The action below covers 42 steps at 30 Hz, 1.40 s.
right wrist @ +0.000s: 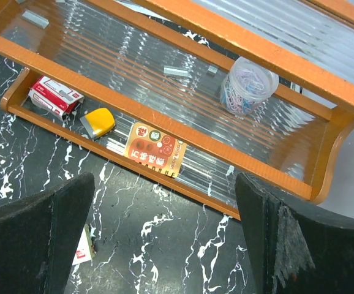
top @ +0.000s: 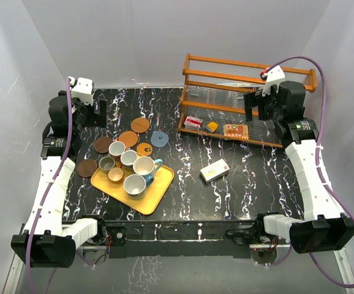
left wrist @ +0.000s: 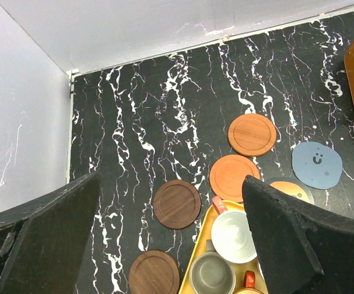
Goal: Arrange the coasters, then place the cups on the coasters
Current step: Move the coaster to the center of the board.
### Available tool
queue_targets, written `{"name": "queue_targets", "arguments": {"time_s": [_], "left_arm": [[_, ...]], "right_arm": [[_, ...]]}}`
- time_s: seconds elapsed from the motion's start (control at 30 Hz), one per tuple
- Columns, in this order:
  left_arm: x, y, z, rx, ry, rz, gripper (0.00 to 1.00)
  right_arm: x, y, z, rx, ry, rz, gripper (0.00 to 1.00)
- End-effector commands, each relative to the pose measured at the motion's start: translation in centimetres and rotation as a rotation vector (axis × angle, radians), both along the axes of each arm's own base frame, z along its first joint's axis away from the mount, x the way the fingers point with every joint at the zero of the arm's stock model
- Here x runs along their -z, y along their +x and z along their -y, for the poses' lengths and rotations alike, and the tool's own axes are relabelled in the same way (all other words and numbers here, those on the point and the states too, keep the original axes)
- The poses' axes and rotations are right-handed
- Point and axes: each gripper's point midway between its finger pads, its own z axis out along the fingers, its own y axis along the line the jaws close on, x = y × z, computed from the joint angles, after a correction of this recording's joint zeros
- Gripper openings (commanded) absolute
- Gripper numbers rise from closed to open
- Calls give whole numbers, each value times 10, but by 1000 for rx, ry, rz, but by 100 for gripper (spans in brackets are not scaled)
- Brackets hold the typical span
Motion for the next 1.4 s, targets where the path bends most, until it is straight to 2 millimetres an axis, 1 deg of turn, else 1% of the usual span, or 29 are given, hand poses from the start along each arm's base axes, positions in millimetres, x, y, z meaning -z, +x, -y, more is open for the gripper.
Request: {"name": "queue_targets", "arguments": {"time_s": [0.0,0.3,0.57,0.7,0.8,0.97,1.1,1.13,1.27,1.37], "left_arm": [[-23,4,0,11,-9,69,99],[-25,5,2,26,-10,86,99],[-20,5,6,56,-13,84,99],[-15,6,6,57,-4,79,99],[-8,6,7,70,5,62,99],[7,4,20,153,2,21,99],[19,5,27,199,2,0,99],[22,6,28,209,3,-5,99],[36,6,34,250,8,-24,99],[48,4,40,298,10,-47,99]], "right_arm": [[-41,5,1,33,15,112,98],[-51,7,-1,38,24,137,98],[-56,8,-3,27,24,150,98],[-54,9,-6,13,20,139,98],[-50,8,-11,-12,4,124,98],[-34,5,-26,-87,-33,90,98],[-13,-2,-50,-216,-56,44,98],[-5,-5,-59,-256,-62,27,98],[28,-18,-81,-379,-113,-34,98],[57,-33,-99,-486,-149,-80,98]]}}
